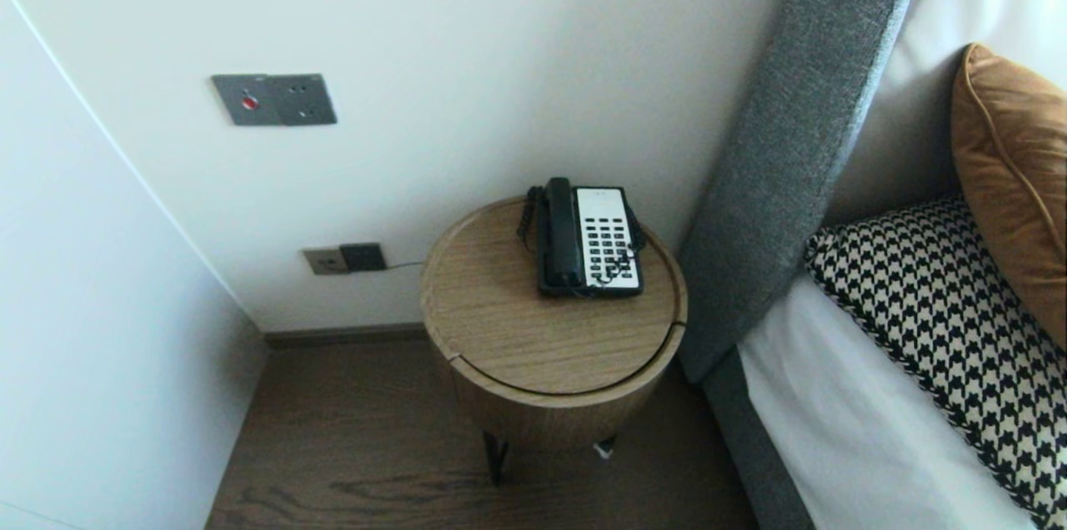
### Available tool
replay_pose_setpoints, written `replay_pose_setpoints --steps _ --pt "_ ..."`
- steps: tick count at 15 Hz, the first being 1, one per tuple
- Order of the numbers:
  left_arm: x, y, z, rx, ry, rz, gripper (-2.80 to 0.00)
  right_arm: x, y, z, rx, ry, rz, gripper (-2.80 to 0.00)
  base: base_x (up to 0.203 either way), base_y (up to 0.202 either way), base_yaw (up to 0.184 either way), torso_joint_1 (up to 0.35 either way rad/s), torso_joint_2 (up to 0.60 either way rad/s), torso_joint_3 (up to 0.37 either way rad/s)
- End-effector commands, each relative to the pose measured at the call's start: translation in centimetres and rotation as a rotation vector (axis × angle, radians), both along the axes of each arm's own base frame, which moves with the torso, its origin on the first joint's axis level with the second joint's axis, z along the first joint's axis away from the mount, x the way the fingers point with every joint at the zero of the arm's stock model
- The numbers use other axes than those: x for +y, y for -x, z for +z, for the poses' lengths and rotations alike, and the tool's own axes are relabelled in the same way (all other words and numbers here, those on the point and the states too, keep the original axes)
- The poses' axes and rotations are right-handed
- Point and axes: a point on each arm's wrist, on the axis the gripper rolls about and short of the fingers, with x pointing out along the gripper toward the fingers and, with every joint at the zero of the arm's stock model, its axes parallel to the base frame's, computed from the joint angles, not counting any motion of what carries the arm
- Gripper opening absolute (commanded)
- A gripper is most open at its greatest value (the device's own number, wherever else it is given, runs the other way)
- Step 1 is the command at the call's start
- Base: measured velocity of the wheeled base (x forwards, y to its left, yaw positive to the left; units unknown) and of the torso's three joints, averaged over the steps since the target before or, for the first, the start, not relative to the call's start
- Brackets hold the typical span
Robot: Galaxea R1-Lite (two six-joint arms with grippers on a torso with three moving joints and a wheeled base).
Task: Open the nightstand drawer
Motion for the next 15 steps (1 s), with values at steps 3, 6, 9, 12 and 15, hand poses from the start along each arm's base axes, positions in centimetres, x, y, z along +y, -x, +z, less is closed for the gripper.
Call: replay_pose_setpoints --steps 3,6,9,12,15 --pt "-0.2 0.4 0.0 -0.091 -0.025 -0.11 -2.8 0.0 0.0 0.0 -0.001 0.001 0.0 -2.8 0.0 0.0 0.0 0.0 0.0 0.0" --pt "-0.5 0.3 -0.4 -0.069 0.058 -0.234 -2.8 0.0 0.0 0.0 -0.002 0.001 0.0 -2.8 0.0 0.0 0.0 0.0 0.0 0.0" --pt "-0.6 0.1 -1.8 0.059 0.161 -0.275 -2.8 0.0 0.0 0.0 -0.001 0.001 0.0 -2.8 0.0 0.0 0.0 0.0 0.0 0.0" --pt "-0.5 0.0 -2.4 0.115 0.187 -0.264 -2.8 0.0 0.0 0.0 -0.001 0.001 0.0 -2.8 0.0 0.0 0.0 0.0 0.0 0.0" --pt "-0.6 0.0 -2.4 0.113 0.179 -0.266 -2.8 0.0 0.0 0.0 -0.002 0.001 0.0 -2.8 0.0 0.0 0.0 0.0 0.0 0.0"
